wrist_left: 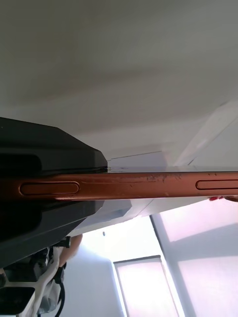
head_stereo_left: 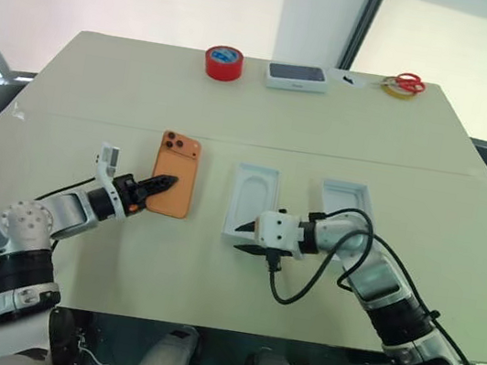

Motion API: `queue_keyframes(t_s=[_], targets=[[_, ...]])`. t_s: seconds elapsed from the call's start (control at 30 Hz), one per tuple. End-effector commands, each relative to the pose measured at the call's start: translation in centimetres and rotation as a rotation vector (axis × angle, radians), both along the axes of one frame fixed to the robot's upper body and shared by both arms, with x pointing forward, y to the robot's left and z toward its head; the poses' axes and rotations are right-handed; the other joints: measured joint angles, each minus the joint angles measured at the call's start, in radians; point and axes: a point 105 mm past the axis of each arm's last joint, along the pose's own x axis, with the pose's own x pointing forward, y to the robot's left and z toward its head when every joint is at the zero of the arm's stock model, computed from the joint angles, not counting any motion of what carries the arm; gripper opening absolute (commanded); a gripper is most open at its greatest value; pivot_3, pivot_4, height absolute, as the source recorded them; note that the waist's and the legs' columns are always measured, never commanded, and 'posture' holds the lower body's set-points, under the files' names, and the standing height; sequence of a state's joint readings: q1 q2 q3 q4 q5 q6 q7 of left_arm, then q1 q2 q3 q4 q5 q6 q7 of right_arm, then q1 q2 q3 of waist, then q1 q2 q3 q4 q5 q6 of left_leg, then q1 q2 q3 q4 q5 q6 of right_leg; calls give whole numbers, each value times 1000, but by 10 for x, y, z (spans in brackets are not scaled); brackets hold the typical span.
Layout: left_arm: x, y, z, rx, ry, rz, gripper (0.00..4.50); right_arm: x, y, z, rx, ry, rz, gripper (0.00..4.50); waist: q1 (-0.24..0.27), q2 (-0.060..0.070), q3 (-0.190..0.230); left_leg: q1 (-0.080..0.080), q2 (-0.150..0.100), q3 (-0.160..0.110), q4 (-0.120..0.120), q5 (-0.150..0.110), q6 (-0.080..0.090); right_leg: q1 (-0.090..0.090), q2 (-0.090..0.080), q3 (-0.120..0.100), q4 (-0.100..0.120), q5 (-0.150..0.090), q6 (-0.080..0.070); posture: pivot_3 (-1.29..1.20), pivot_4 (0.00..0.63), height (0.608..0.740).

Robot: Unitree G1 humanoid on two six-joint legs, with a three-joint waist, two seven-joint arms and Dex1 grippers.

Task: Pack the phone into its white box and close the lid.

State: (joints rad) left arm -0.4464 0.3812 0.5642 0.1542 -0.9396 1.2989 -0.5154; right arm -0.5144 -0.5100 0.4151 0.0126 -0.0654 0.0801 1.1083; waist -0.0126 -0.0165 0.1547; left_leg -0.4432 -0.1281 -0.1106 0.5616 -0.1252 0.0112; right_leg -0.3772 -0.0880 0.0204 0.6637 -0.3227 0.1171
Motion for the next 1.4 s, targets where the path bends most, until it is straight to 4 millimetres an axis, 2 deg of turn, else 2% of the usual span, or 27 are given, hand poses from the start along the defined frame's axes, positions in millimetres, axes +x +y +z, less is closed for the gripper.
queue_keyframes(t_s=[0.03, 0.2, 0.33, 0.37, 0.6, 0.83, 0.93, 1.03, 1.13, 1.17, 1.27, 1.4], targets=[[2, -5, 23, -5, -94, -23, 0, 1, -3, 4, 6, -22, -6, 1517, 0, 0, 0, 0, 0, 0, 0, 0, 0, 0, 0, 0, 0, 0, 0, 0, 150, 740], [2, -11, 24, -8, -99, -30, 0, 4, -7, -4, -28, 4, -45, 1517, 0, 0, 0, 0, 0, 0, 0, 0, 0, 0, 0, 0, 0, 0, 0, 0, 150, 740], [2, -16, 26, -3, -107, -30, 0, -2, -9, -6, -37, 46, -34, 248, 1, 0, 0, 0, 0, 0, 0, 0, 0, 1, 0, 0, -1, 0, 0, 0, 150, 740], [2, -17, 26, -3, -108, -32, 0, -3, -8, -4, -24, 55, -28, 113, 1, 0, 0, 0, 0, 0, 0, 0, 0, 1, 0, 0, -1, 0, 0, 0, 150, 740], [8, -24, 40, -32, -139, -30, 0, -8, 7, 12, 50, 76, -19, 113, 1, -1, 1, 0, 0, 0, 0, 0, 0, 0, 0, -1, -1, 0, 0, 0, 150, 740], [14, -40, 50, -55, -151, -33, 0, 3, 29, 9, 68, 70, -90, 113, -2, -1, 1, 0, 0, 0, 0, 0, 0, 0, 0, -1, -1, 0, 0, 0, 150, 740], [12, -48, 45, -52, -131, -47, 0, 1, 33, 18, 119, 103, -98, 1050, 0, -1, 1, 0, 0, 0, 0, 0, 0, 0, 0, -1, -1, 0, 0, 0, 150, 740], [9, -52, 38, -46, -108, -60, 0, -2, 31, 27, 156, 113, -90, 2555, 2, -2, 1, -1, 0, 0, 0, 0, 0, 0, 0, -1, -1, 0, 0, 0, 150, 740], [5, -58, 31, -52, -91, -79, 0, -3, 17, 52, 252, 120, -88, 4229, 3, -2, 1, -1, 0, 0, 0, 0, 0, 0, 0, -1, -1, 0, 0, 0, 150, 740], [4, -62, 28, -57, -85, -90, 0, 0, 9, 58, 267, 93, -103, 4430, 4, -2, 1, -1, 0, 0, 0, 0, 0, 1, 0, -1, -1, 0, 0, 0, 150, 740], [3, -70, 23, -44, -75, -102, 0, 11, -9, 61, 261, 65, -156, 4430, 4, -2, 1, -1, -1, -1, 1, 0, 0, 2, 0, -1, -2, 0, 0, 0, 150, 740], [2, -82, 12, -85, -25, -123, 0, 30, -43, 55, 235, 26, -241, 4430, 2, -2, 1, -1, 0, 0, 0, 0, 0, 2, 0, -2, -2, 0, 0, 0, 150, 740]])
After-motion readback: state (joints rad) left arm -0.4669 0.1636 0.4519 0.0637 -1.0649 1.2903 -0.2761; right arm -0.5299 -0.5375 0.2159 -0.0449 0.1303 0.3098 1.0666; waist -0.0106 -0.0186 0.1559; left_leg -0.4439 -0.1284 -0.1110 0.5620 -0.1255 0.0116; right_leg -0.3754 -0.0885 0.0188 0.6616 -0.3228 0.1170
